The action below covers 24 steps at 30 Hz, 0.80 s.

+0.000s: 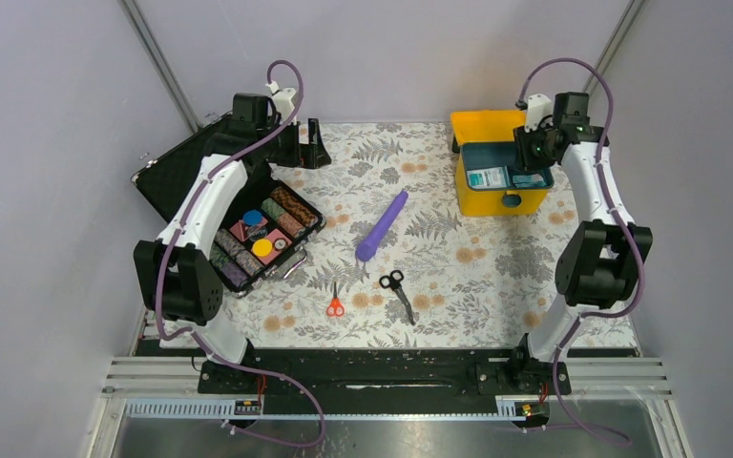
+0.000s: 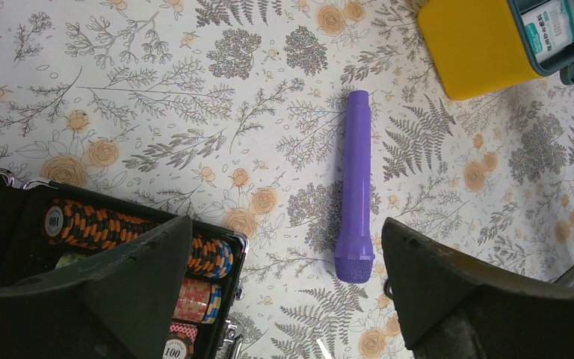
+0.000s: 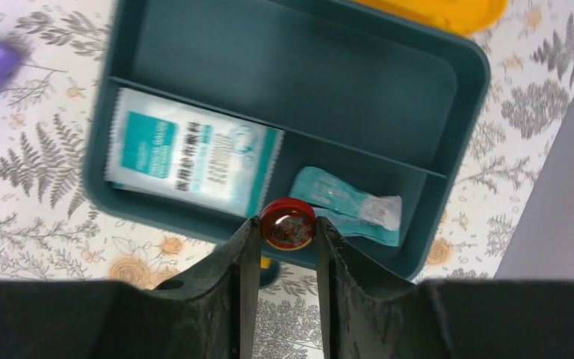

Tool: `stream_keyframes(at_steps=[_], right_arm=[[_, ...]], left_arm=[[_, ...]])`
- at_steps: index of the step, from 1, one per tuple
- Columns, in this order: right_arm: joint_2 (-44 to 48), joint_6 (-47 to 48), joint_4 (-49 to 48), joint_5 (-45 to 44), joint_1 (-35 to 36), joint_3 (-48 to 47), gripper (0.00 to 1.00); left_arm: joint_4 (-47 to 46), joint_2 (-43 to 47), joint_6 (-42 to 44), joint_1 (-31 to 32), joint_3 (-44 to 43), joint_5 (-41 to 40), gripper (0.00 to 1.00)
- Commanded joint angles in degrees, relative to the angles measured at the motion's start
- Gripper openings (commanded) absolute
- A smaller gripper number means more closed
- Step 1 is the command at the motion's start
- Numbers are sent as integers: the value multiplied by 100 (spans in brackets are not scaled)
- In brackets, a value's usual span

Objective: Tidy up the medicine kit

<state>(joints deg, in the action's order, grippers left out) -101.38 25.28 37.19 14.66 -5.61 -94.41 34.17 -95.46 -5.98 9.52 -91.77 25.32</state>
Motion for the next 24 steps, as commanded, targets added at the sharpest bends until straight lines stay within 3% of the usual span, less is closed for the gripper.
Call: stream_keyframes(at_steps=[1, 13, 19, 24], right_arm=[[-376, -449, 244, 259, -279, -459, 29], [-1221, -772, 658, 683, -397, -1011, 33], [-1159, -942, 562, 339, -406, -934, 50], [-930, -1251, 475, 588, -406, -1012, 55]], left_arm=[[-125, 184, 32, -34, -2, 141, 96], [-88, 664, 88, -33, 572, 49, 96], [-107, 721, 109, -25, 656, 41, 96], [-146, 656, 61, -22, 649, 72, 97]])
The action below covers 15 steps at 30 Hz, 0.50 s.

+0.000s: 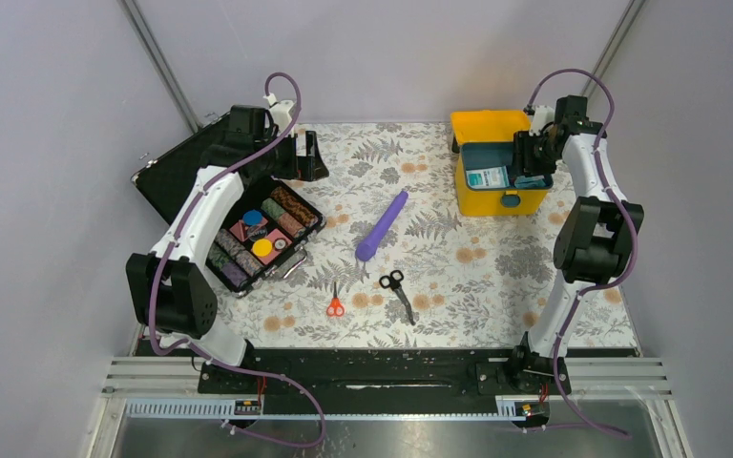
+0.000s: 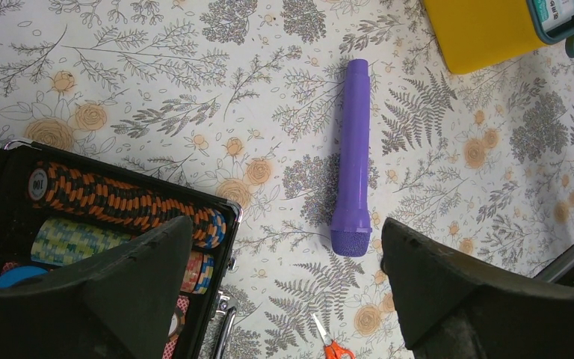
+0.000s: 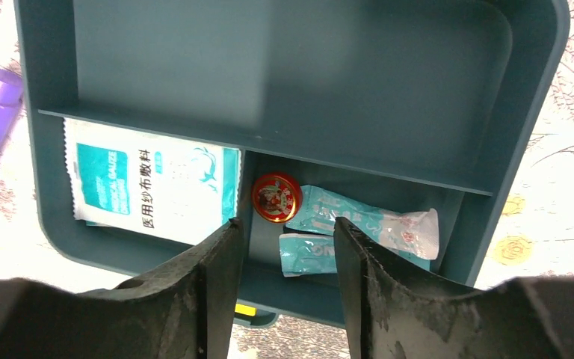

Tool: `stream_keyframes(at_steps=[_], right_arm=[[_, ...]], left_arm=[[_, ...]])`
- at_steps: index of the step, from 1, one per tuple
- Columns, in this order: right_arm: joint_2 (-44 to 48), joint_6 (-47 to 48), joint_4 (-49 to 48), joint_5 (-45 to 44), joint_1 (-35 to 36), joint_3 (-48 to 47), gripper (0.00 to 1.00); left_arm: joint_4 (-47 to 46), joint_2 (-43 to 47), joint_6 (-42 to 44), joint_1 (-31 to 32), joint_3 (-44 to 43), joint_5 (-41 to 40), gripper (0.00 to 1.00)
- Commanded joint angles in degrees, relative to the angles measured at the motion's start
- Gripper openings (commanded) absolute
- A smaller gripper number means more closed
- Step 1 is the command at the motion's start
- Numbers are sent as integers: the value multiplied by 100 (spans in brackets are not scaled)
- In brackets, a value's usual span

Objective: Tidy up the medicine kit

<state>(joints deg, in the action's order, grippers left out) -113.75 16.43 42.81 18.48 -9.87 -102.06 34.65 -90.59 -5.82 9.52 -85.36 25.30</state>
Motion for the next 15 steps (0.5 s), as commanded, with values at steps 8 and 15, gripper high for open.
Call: stream_keyframes(at_steps=[8, 15], right_arm=[[864, -623, -158, 765, 20, -113, 57], [1508, -414, -154, 1061, 204, 448, 57]], left_arm=[[-75, 140, 377, 42, 80, -31, 99], [1047, 103, 2085, 483, 169, 349, 99]])
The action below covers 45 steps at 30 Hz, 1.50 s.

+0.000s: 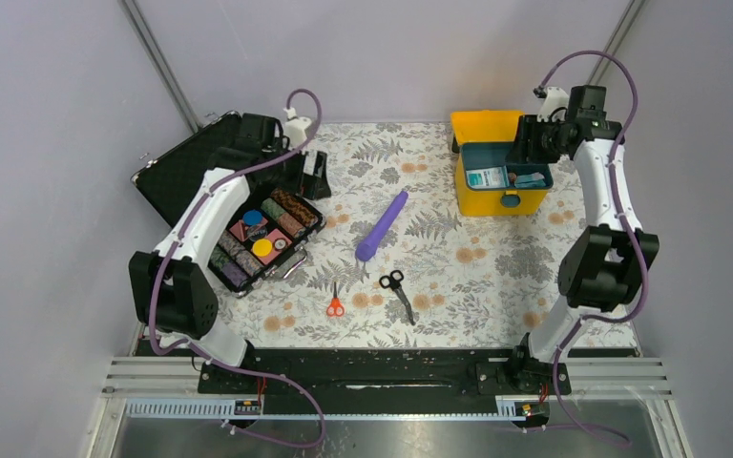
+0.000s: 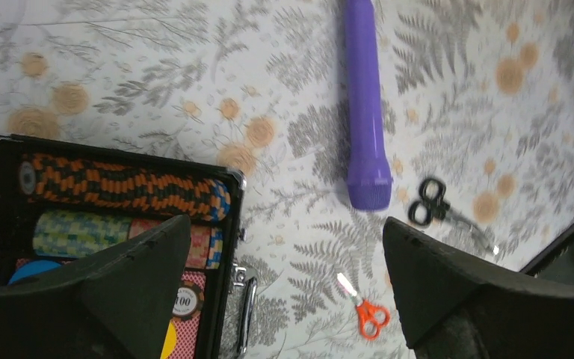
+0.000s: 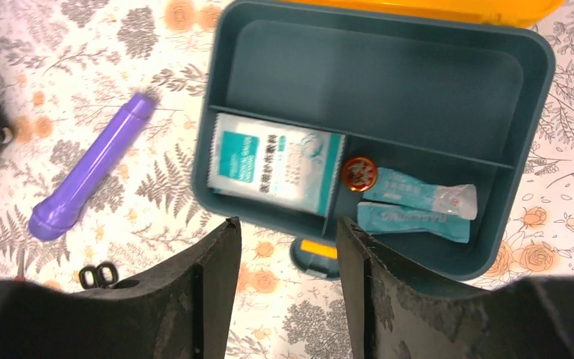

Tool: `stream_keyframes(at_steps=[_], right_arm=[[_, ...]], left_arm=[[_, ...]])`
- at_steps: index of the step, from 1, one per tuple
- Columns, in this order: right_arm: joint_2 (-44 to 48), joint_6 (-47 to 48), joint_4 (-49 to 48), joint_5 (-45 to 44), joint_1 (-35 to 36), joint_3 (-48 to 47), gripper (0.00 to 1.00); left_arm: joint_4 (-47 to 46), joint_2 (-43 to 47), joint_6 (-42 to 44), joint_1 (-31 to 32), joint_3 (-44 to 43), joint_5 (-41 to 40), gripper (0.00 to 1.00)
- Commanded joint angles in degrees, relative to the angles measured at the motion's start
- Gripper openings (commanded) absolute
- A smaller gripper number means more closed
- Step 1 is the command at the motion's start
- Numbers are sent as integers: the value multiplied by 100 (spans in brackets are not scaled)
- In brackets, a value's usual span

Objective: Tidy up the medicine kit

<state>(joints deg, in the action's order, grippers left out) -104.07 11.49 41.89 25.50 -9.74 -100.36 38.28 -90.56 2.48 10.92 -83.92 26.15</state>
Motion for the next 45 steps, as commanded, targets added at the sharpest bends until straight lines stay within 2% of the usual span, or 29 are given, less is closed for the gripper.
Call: stream_keyframes(at_steps=[1, 5, 9, 17, 19, 25, 30, 33, 36, 40, 45], right_arm=[[624, 176, -50, 363, 295, 393, 57], [894, 375, -40, 311, 851, 950, 57], [1037, 424, -122, 215, 1566, 1451, 57], [1199, 209, -313, -26, 2439, 2078, 57], [1215, 218, -214, -58, 2540, 2126, 57], [1276, 162, -108, -322, 2751, 2371, 57], [1315, -46, -84, -636, 2803, 2433, 63], [1349, -197, -95, -1077, 2806, 2486, 64], [1564, -436, -305, -1304, 2802, 2690, 66], [2090, -1099, -557, -978, 2876, 2984, 66], [2488, -1298, -743, -975, 3155, 3294, 64]], left_arm=[[825, 55, 1336, 400, 25, 254, 99], [997, -76, 1186, 438, 16, 416, 95], [724, -111, 631, 438, 66, 177, 90], [309, 180, -43, 437, 244, -101, 90], [-43, 479, -223, 438, 500, -195, 90], [-2031, 1486, -942, 441, 1644, -495, 91], [-2368, 1523, -1516, 446, 1885, -488, 91], [-2586, 1496, -1464, 441, 2168, 128, 91], [-1842, 1101, -772, 442, 1697, 882, 90], [-352, 550, -520, 429, 681, 608, 89], [-271, 1061, -903, 450, 1071, 303, 89]])
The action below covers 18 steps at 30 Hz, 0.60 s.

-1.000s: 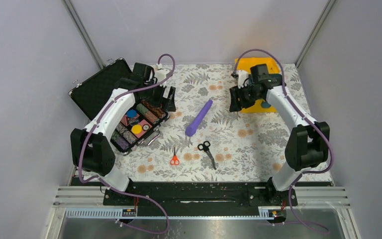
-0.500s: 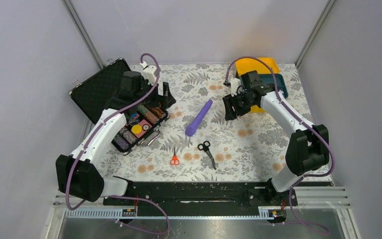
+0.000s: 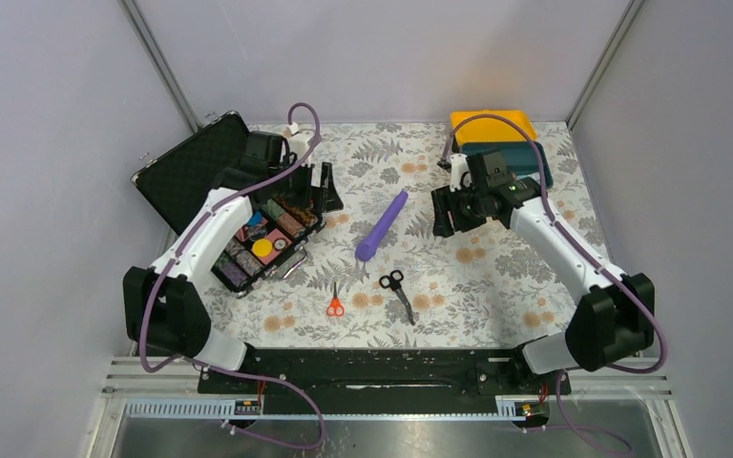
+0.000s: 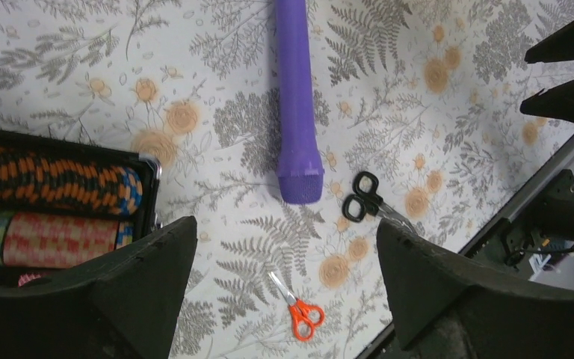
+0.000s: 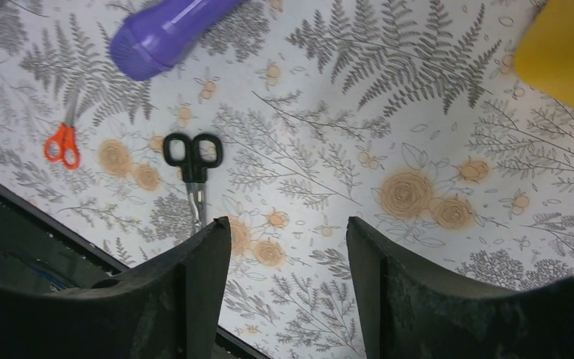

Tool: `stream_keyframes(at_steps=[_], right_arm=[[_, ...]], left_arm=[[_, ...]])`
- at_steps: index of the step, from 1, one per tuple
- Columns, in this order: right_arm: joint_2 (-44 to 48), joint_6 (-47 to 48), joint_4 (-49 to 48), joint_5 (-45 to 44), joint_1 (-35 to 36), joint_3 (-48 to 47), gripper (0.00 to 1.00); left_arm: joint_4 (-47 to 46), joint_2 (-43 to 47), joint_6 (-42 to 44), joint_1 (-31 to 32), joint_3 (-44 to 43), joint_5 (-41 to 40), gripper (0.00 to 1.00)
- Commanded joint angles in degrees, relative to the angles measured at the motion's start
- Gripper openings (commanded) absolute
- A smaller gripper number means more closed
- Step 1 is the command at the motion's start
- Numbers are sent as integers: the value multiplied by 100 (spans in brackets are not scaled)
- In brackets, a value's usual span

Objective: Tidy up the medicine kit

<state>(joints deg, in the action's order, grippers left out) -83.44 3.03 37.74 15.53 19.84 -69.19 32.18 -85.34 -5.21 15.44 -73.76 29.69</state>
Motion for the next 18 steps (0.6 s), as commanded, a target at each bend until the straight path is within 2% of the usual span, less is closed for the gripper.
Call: stream_keyframes(at_steps=[1, 4, 8, 11, 14, 18], right_arm=[[509, -553, -328, 58, 204, 269, 64], [701, -750, -290, 362, 213, 684, 60], [830, -897, -46, 871, 398, 1275, 57], [878, -959, 91, 1135, 791, 1570, 55], [822, -1092, -155, 1140, 1207, 1872, 55], [803, -1360, -616, 1112, 1679, 2424, 54]], left_arm=[[245, 626, -279, 2, 159, -119, 89], [-388, 785, -842, 3, 467, -23, 89], [-1730, 744, -1832, 80, 1119, 460, 86], [-2513, 364, -2630, 178, 1391, 950, 74], [-3492, 525, -3174, 250, 2036, 1125, 68], [-3694, 911, -3453, 339, 3029, 1018, 66]])
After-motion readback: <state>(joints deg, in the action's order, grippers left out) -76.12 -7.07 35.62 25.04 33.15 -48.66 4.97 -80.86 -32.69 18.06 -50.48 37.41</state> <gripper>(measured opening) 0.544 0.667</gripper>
